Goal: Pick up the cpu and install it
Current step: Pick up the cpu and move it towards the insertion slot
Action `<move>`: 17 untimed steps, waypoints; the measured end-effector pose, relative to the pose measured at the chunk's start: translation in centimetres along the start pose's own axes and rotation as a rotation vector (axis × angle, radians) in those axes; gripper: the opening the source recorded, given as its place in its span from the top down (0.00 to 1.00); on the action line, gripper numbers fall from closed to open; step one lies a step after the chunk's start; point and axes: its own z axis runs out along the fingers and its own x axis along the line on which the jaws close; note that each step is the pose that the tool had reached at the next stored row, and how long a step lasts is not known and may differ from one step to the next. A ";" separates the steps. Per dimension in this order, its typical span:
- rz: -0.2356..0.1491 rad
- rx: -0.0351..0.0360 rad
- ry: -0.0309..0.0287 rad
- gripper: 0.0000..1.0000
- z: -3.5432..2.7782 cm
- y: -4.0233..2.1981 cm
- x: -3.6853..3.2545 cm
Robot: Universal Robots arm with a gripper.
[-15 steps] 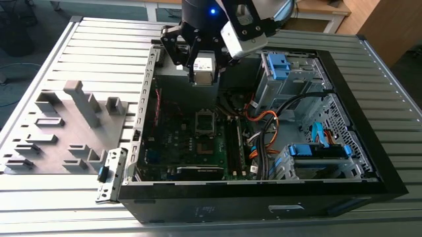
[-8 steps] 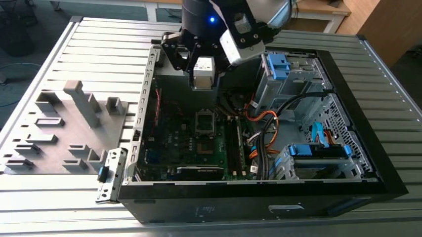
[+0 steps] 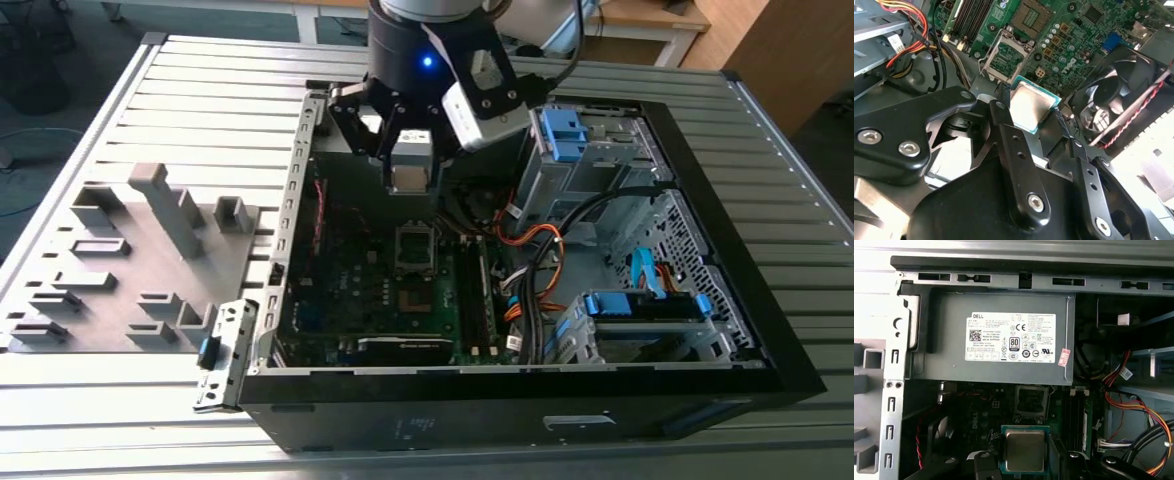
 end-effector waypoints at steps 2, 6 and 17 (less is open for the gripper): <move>0.000 0.0000 -0.0001 0.53 0.38 -0.04 0.00; 0.000 0.0001 0.0000 0.53 1.09 -0.10 -0.01; 0.000 0.0006 0.0000 0.53 3.00 -0.19 -0.02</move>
